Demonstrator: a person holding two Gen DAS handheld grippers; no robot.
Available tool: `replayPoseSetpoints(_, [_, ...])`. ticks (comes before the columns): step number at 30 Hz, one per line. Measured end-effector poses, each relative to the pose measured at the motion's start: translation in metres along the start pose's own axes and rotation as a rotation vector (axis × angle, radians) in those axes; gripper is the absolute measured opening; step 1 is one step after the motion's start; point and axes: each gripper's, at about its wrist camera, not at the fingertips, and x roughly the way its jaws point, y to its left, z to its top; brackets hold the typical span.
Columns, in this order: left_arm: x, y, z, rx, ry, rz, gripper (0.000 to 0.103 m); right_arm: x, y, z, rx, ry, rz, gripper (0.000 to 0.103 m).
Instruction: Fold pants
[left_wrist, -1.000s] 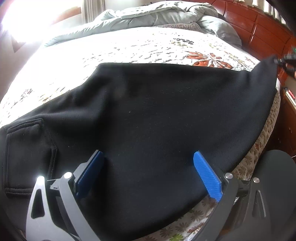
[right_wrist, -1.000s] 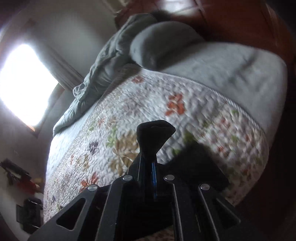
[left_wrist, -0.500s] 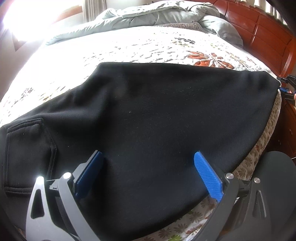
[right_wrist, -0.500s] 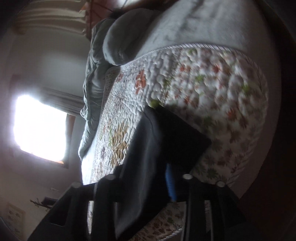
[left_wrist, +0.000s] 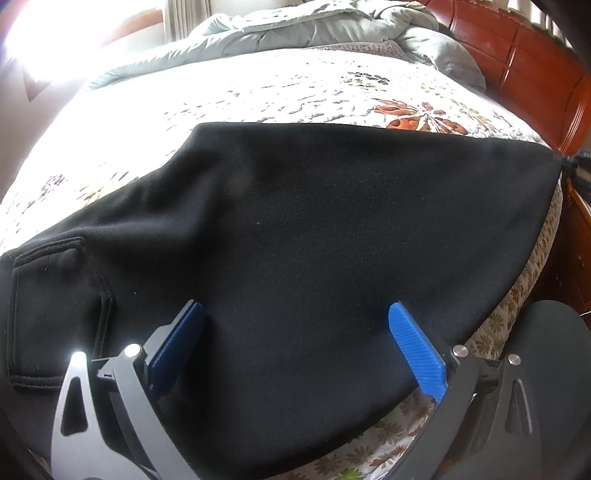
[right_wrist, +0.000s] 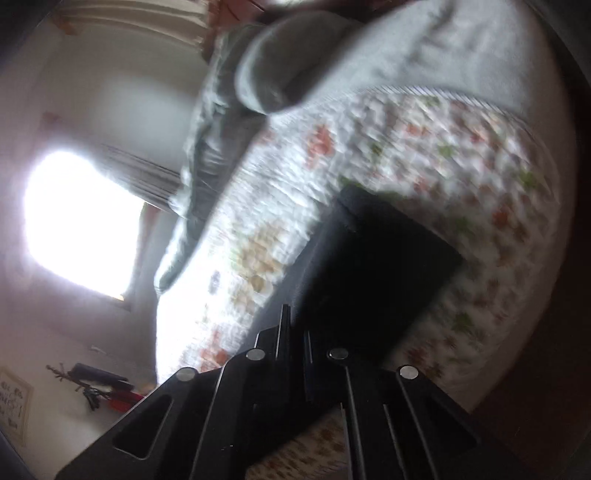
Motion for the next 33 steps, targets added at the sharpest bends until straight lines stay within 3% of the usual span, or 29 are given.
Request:
replayPoseSetpoints(4, [0.000,0.000,0.001,0.003,0.004,-0.002,0.100,0.011,-0.026,-0.006,0.036,0.036,0.011,0.006])
replayPoseSetpoints(10, [0.001,-0.002,0.002,0.007,0.004,-0.001,0.100,0.005,-0.037,0.008,0.105,-0.001,0.060,0.024])
replayPoseSetpoints(12, [0.001,-0.002,0.002,0.007,0.003,-0.001,0.100,0.009,-0.035,0.012,0.089,0.010,0.037,0.020])
replayPoseSetpoints(13, [0.001,-0.002,0.002,0.008,0.003,-0.001,0.100,0.008,-0.029,0.014,0.049,0.006,0.001,0.006])
replayPoseSetpoints(17, [0.002,-0.002,0.002,0.008,0.007,-0.003,0.100,0.015,-0.030,0.018,0.056,0.023,-0.060,0.004])
replayPoseSetpoints(22, [0.001,-0.002,0.004,0.007,0.010,-0.009,0.100,0.020,-0.040,0.015,0.091,0.012,-0.040,0.004])
replayPoseSetpoints(24, [-0.001,-0.001,0.004,0.004,0.007,-0.012,0.100,0.007,-0.047,0.007,0.100,0.010,-0.006,0.008])
replayPoseSetpoints(26, [-0.008,0.000,0.004,0.000,0.000,-0.015,0.100,-0.012,-0.039,-0.004,0.081,-0.019,0.001,0.031])
replayPoseSetpoints(27, [-0.014,0.000,0.004,-0.012,-0.012,-0.024,0.100,-0.020,-0.029,-0.014,0.059,-0.022,-0.011,0.037])
replayPoseSetpoints(33, [-0.039,-0.009,0.002,-0.028,-0.085,-0.089,0.100,-0.005,0.027,-0.107,0.010,0.175,0.173,0.039])
